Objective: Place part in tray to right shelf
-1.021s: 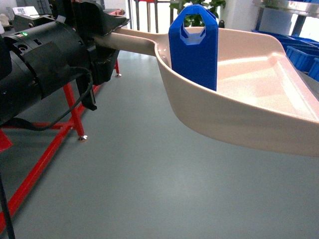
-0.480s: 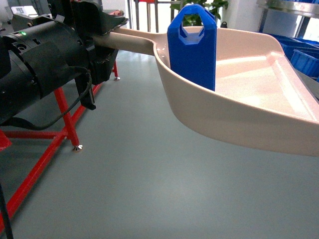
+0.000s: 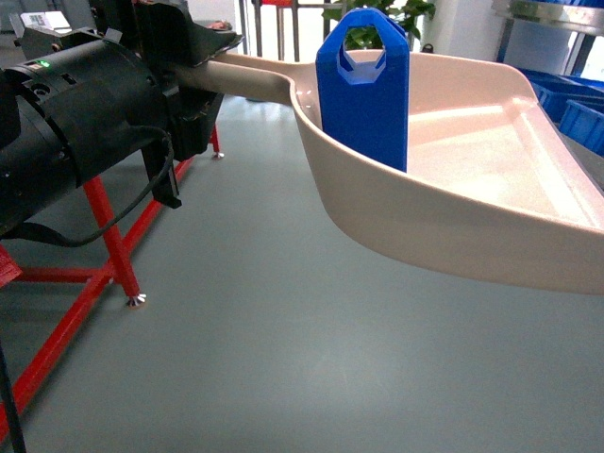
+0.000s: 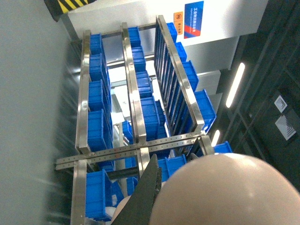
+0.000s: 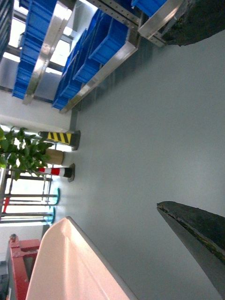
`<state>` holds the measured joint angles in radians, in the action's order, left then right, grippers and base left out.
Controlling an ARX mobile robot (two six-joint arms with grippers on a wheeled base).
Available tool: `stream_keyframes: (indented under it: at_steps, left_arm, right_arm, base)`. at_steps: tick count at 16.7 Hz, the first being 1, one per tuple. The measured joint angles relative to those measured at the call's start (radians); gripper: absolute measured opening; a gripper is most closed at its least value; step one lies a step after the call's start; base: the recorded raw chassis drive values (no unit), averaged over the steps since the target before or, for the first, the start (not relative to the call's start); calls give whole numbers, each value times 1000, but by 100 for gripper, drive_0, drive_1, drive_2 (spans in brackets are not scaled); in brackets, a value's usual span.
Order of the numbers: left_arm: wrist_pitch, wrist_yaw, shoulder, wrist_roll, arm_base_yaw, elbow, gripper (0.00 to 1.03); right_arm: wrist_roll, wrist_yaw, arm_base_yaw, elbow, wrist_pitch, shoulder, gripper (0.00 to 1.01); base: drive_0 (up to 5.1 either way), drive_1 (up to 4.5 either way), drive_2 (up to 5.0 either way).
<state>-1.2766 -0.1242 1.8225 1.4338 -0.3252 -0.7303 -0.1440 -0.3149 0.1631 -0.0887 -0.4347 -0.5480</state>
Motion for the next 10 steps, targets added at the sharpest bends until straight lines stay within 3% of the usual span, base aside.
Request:
stream_keyframes:
  at_steps: [10]
  left_arm:
    - [-8, -4, 0, 1, 0, -1, 13]
  right_arm:
    - [0, 0, 0, 0, -2, 0, 98]
  base:
    - [0, 433, -434]
